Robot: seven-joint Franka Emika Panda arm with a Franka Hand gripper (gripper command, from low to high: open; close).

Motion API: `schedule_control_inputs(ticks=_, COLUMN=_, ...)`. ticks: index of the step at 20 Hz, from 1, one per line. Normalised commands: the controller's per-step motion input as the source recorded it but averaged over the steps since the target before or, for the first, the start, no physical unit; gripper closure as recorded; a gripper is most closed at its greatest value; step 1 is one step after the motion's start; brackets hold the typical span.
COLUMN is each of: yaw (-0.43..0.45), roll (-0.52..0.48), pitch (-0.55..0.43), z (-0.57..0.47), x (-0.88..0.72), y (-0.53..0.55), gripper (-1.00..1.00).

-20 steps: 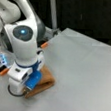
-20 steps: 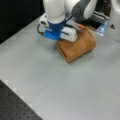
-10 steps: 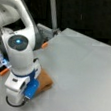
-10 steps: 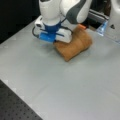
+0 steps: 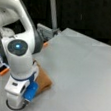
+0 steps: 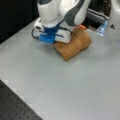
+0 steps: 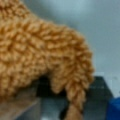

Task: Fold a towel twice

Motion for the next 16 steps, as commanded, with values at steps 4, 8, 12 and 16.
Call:
schedule_control_inputs(ticks=4, yaw=0.065, roll=0.058, pitch=0.015, z=-0.16, x=-0.16, y=-0.08, gripper=1.00)
schedule_control_inputs(ticks=8, yaw=0.063, roll=0.050, pitch=-0.025, z=-0.18, x=-0.17, y=-0.06, gripper=1.00)
schedule_control_inputs(ticks=12, yaw=0.094, roll=0.019, pitch=-0.078, z=-0.16, x=-0.12, y=-0.04, gripper=-1.00)
schedule_control_inputs(ticks=16, yaw=0.103, roll=0.020, pitch=-0.088, z=-0.12, x=-0.10, y=-0.02, gripper=-1.00)
